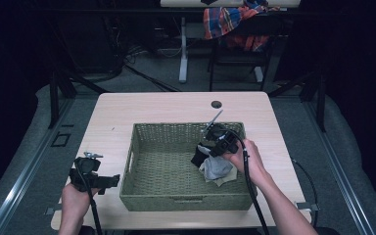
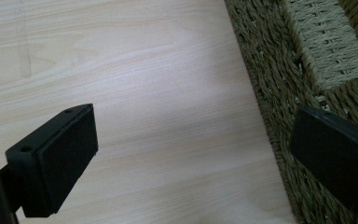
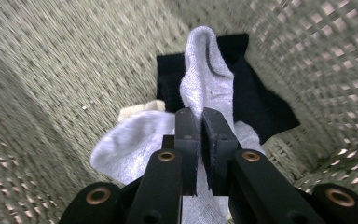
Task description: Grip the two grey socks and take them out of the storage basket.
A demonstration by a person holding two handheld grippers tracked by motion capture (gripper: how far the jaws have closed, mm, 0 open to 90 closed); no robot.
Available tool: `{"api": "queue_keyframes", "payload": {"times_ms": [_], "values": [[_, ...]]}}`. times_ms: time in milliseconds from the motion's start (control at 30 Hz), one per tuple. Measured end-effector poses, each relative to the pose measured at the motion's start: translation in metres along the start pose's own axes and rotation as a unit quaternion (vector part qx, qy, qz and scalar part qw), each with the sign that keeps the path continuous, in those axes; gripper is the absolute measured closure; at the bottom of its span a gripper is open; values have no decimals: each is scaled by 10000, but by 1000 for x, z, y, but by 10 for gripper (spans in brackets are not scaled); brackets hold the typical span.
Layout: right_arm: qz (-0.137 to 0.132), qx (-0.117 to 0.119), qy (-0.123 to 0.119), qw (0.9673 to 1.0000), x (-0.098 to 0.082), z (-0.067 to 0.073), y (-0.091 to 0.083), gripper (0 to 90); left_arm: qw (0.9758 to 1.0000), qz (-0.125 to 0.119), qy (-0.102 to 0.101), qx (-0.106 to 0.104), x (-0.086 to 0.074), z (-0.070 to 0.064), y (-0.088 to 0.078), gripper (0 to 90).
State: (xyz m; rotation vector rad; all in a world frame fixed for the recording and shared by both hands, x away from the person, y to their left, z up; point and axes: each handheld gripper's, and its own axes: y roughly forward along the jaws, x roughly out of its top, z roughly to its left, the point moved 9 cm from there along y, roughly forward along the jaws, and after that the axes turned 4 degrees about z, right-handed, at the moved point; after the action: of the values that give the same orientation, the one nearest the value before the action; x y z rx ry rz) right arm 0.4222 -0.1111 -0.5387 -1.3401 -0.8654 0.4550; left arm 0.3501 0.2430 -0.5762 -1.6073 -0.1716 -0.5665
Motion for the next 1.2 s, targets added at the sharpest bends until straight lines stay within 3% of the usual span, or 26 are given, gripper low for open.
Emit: {"api": "queue_keyframes", "payload": {"times_ms": [200,633,800,1200], "values": [[-313,57,115,9994,3,-1,-20,857,10000,-4,-13,10,0,0,0,14],[-564,96,186,9982,2,-8,-47,858,10000,-1,-4,8,0,0,0,14],[-822,62,278,9962,3,-11,-66,858,10000,-8,-11,12,0,0,0,14],[-1126,-1,473,9925,-4,-23,-95,858,10000,-11,-12,11,0,0,0,14]]}}
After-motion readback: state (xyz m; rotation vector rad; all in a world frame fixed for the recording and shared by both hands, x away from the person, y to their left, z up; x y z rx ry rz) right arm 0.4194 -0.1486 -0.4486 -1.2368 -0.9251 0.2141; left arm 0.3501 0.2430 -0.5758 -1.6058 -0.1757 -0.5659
